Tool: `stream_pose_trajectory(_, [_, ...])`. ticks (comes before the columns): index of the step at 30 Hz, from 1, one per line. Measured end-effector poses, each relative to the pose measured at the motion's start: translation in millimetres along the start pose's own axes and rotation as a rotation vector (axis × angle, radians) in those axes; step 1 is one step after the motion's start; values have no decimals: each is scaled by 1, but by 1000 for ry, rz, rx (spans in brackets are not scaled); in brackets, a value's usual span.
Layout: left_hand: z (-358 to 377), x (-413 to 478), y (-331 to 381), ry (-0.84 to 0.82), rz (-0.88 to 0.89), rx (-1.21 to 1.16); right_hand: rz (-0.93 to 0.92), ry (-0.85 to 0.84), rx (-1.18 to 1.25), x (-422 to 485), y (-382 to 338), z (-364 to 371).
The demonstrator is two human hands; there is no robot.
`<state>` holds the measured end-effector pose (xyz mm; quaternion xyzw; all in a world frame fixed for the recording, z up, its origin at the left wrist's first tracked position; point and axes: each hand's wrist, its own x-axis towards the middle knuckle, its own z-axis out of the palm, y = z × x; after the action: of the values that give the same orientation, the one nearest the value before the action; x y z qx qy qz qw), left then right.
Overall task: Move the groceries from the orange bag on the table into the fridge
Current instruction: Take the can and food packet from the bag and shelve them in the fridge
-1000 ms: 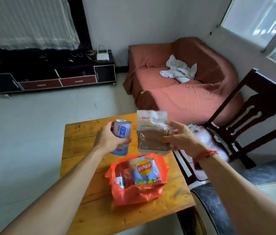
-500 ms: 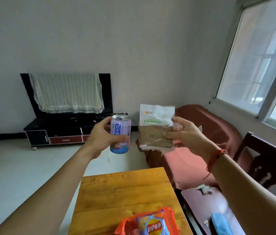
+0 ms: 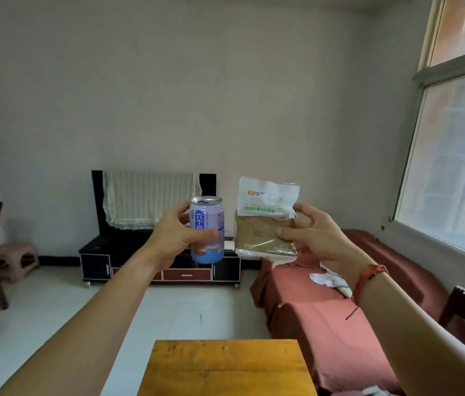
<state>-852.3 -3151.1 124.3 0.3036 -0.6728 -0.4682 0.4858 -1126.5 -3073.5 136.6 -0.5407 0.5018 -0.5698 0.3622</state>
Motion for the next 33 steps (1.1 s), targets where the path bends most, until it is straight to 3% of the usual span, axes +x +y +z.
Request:
stream_pose_trajectory(15, [-67, -40, 5, 236, 33, 64, -47, -165, 31, 22, 5, 77])
stream_pose_trajectory(33, [-248, -190, 31, 702, -39, 308, -102, -553, 152, 23, 4, 324])
